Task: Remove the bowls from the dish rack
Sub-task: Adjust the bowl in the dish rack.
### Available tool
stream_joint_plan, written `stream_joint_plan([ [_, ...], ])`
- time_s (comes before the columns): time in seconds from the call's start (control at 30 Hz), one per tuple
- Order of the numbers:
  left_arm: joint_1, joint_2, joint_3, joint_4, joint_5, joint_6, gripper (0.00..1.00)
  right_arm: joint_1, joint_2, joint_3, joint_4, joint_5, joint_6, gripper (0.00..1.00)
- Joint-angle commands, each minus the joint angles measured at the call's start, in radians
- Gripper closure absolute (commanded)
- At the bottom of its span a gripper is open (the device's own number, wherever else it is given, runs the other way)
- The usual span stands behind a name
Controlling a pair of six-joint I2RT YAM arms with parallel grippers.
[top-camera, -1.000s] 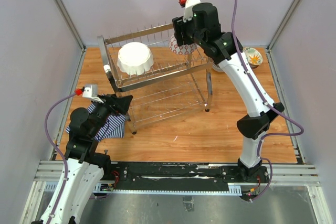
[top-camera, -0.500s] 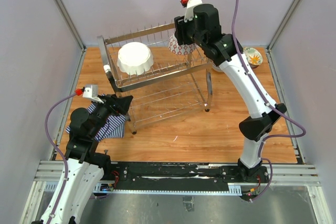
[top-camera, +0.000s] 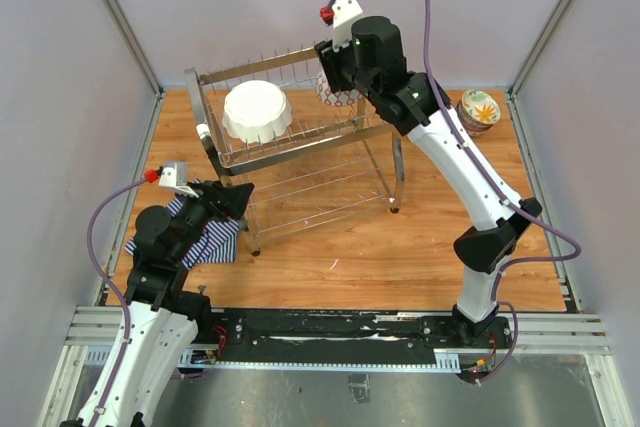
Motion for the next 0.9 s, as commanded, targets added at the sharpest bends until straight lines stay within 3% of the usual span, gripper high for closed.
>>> stream_joint_plan([
  [0.0, -0.006, 0.0, -0.008, 0.023, 0.037, -0.01, 0.23, 0.063, 0.007, 0.033, 0.052, 0.049, -0.064, 0.66],
  [0.87, -0.006, 0.001, -0.031, 0.044, 0.036, -0.016, 0.23, 0.208, 0.097, 0.113, 0.065, 0.291, -0.285, 0.64],
])
